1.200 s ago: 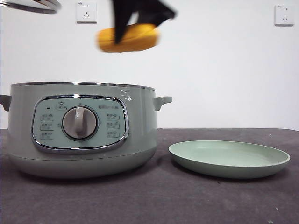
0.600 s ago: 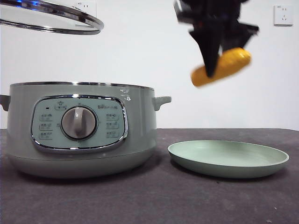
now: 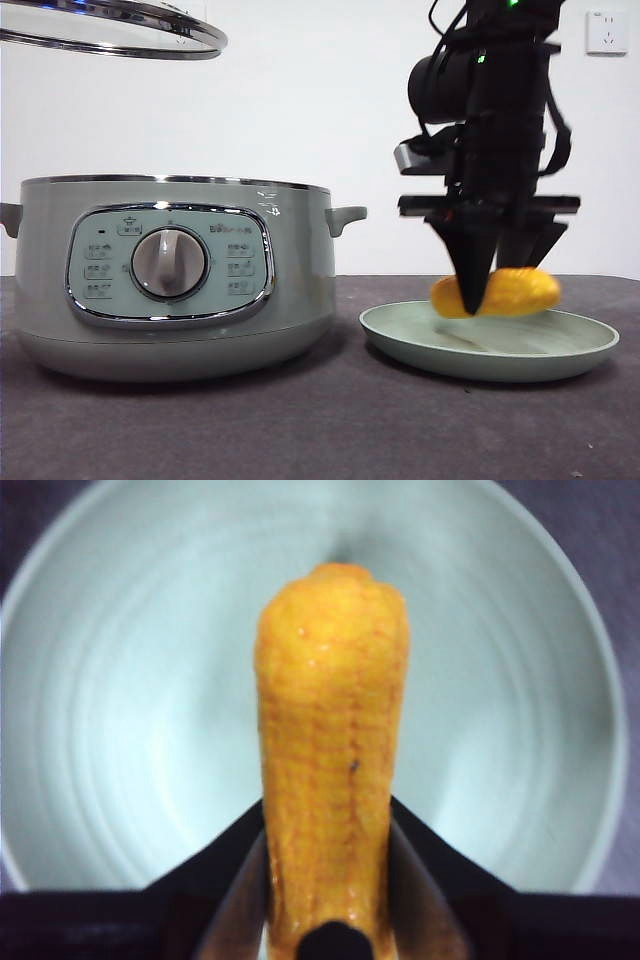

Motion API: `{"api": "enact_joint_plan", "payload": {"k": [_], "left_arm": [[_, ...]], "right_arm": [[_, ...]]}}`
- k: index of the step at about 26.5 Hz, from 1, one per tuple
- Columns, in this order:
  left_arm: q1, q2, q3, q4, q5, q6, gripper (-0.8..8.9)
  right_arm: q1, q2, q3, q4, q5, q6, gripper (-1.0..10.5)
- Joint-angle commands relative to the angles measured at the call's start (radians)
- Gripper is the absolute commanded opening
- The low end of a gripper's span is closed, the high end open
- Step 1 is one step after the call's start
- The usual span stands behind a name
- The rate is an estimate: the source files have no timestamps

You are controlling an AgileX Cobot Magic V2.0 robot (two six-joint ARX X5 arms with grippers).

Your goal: Take the corn out from the steamer,put the corn on the plate,close the lid

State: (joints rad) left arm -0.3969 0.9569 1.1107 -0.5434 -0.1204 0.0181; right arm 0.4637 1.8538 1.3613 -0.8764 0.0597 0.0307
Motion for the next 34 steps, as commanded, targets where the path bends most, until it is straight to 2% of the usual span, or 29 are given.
{"api": "enact_joint_plan", "payload": {"k": [1, 5, 16, 22, 29, 34], "left_arm": [[-0.002, -0.011, 0.01, 0.055, -0.002, 0.004, -0.09], [-0.002, -0.011, 0.01, 0.056, -0.002, 0.004, -0.09], [-0.002, -0.01, 0.01, 0.057, 0.002, -0.021, -0.09], [-0.003, 0.013, 0.01, 0.068, 0.051, -0.047, -0.09], [-0.018, 0.095, 0.01, 0.095, 0.123, -0.077, -0.09], [-0.041, 0.173, 0.01, 0.124, 0.128, -0.082, -0.09]], "right_arm": [[0.003, 0.007, -0.044, 0.051, -0.001, 0.013, -0.2], [0.003, 0.007, -0.079, 0.085, -0.002, 0.013, 0.0], [0.004, 0.007, -0.091, 0.087, -0.005, 0.013, 3.5], [0.007, -0.051, -0.091, 0.08, -0.006, 0.013, 3.5], [0.008, -0.244, -0.091, 0.055, -0.006, 0.017, 3.5], [0.002, -0.376, -0.091, 0.021, -0.001, 0.017, 3.5]]}}
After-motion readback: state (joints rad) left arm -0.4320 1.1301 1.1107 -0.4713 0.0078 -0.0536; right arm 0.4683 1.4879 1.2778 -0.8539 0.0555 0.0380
